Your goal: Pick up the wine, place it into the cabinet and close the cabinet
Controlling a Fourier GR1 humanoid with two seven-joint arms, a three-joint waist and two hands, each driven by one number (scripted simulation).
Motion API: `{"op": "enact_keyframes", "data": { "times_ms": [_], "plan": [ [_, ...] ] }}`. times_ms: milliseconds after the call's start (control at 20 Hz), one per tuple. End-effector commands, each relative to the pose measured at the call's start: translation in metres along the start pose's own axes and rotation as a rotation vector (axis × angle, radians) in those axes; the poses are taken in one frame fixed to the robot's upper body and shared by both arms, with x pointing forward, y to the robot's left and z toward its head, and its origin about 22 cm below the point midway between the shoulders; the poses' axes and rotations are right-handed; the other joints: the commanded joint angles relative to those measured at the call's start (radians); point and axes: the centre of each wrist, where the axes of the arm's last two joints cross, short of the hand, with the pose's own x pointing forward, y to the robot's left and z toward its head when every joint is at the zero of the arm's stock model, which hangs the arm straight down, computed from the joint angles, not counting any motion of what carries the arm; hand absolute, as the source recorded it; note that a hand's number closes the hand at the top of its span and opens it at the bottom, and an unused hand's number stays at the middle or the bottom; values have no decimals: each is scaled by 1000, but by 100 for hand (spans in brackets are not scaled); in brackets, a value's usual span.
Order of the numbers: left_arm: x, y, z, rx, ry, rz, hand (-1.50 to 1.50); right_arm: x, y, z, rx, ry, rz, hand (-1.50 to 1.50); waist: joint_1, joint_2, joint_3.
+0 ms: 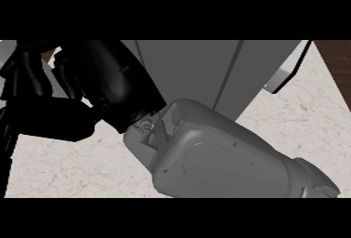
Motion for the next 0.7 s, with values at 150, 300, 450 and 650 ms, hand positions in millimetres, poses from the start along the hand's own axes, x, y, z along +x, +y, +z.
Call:
{"op": "enact_keyframes", "data": {
  "times_ms": [150,300,450,650],
  "plan": [
    [1,5,-10,14,1,-8,-150,-21,-45,-46,-63,42,-26,150,-7,1,1],
    [4,2,3,6,-6,-29,-150,-46,-50,-47,-64,74,-8,150,-5,-1,1],
    [6,-9,-7,4,14,-4,-150,-52,-81,-50,-79,63,10,150,-8,3,1],
    [7,2,1,-11,16,-10,-150,-72,-84,-50,-101,65,46,150,3,3,0]
  ]
}}
